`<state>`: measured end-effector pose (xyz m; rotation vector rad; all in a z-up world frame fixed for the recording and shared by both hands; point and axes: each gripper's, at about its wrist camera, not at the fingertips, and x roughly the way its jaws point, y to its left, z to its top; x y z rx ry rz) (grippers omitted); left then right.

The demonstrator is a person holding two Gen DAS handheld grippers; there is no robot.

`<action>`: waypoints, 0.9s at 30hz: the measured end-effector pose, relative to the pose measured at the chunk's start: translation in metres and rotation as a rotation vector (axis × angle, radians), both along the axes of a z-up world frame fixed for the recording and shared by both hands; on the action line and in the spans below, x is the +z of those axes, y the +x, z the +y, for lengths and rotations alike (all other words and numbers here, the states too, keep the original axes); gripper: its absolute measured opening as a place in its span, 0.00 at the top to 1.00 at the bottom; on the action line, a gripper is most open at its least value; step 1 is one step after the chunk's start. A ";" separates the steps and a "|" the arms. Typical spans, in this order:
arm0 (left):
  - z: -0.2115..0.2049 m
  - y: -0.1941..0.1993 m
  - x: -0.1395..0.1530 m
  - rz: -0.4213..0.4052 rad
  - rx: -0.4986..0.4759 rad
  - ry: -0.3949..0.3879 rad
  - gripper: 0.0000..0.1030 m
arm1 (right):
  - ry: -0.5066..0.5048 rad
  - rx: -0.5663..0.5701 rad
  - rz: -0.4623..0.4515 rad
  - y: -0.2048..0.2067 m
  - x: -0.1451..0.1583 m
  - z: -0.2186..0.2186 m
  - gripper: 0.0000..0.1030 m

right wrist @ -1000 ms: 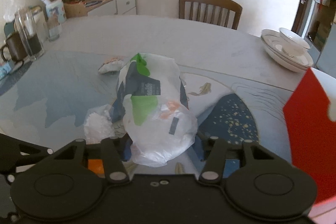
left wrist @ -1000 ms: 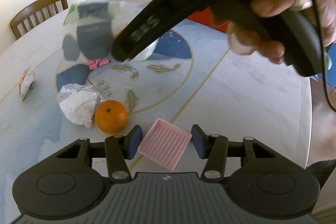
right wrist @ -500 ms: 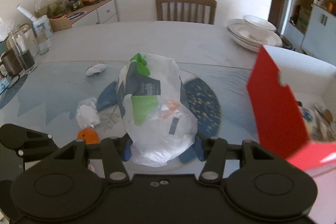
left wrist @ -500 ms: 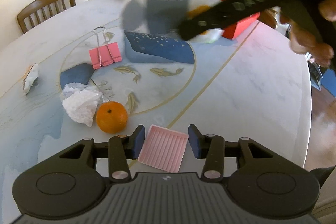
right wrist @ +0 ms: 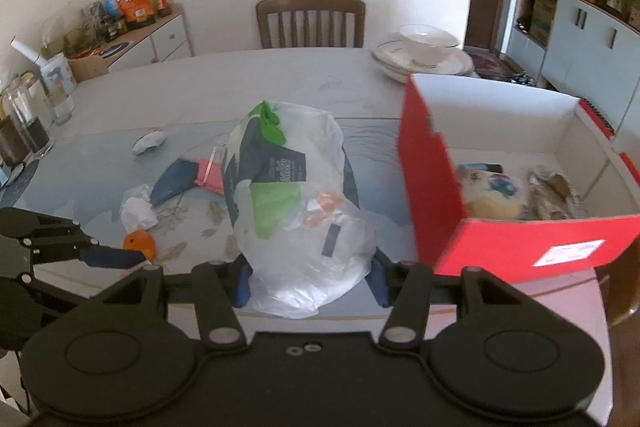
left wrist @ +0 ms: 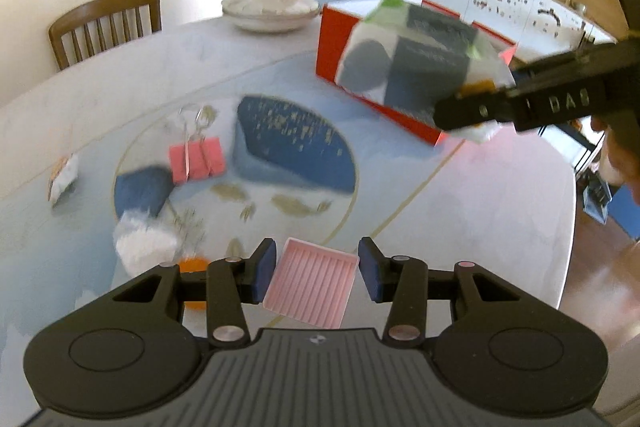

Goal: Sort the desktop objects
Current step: 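Carry the white plastic bag and pink tray into the red box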

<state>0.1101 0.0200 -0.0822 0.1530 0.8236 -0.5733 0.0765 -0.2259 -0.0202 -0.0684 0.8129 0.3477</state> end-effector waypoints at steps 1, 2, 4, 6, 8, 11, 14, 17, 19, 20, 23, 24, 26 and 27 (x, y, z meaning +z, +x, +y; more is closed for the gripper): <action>-0.003 0.001 0.004 -0.007 0.001 -0.004 0.58 | 0.005 -0.006 -0.001 -0.001 0.003 -0.006 0.48; -0.007 0.003 0.008 -0.015 0.003 -0.009 0.58 | 0.010 -0.011 -0.002 0.000 0.005 -0.011 0.48; -0.015 0.006 0.017 -0.032 0.004 -0.024 0.58 | 0.020 -0.020 -0.006 -0.001 0.010 -0.022 0.48; -0.024 0.010 0.024 -0.045 0.006 -0.034 0.58 | 0.022 -0.029 -0.011 0.000 0.014 -0.032 0.48; -0.033 0.013 0.030 -0.057 0.003 -0.043 0.58 | 0.026 -0.034 -0.015 0.002 0.017 -0.043 0.48; -0.047 0.019 0.038 -0.071 -0.001 -0.049 0.58 | 0.032 -0.045 -0.016 0.004 0.021 -0.058 0.48; -0.063 0.025 0.045 -0.081 -0.009 -0.056 0.58 | 0.036 -0.057 -0.024 0.007 0.025 -0.074 0.48; -0.078 0.031 0.049 -0.089 -0.018 -0.057 0.58 | 0.036 -0.072 -0.035 0.012 0.027 -0.092 0.48; -0.089 0.035 0.051 -0.095 -0.023 -0.059 0.58 | 0.040 -0.081 -0.035 0.016 0.028 -0.104 0.48; -0.093 0.037 0.052 -0.100 -0.025 -0.058 0.58 | 0.038 -0.087 -0.036 0.019 0.029 -0.109 0.48; -0.110 0.043 0.057 -0.115 -0.031 -0.059 0.58 | 0.034 -0.094 -0.036 0.025 0.029 -0.125 0.47; -0.116 0.045 0.060 -0.122 -0.034 -0.059 0.58 | 0.033 -0.095 -0.036 0.027 0.029 -0.131 0.47; -0.126 0.049 0.063 -0.134 -0.040 -0.057 0.58 | 0.030 -0.100 -0.037 0.032 0.029 -0.142 0.47; -0.132 0.052 0.065 -0.139 -0.043 -0.058 0.58 | 0.028 -0.101 -0.039 0.034 0.029 -0.146 0.47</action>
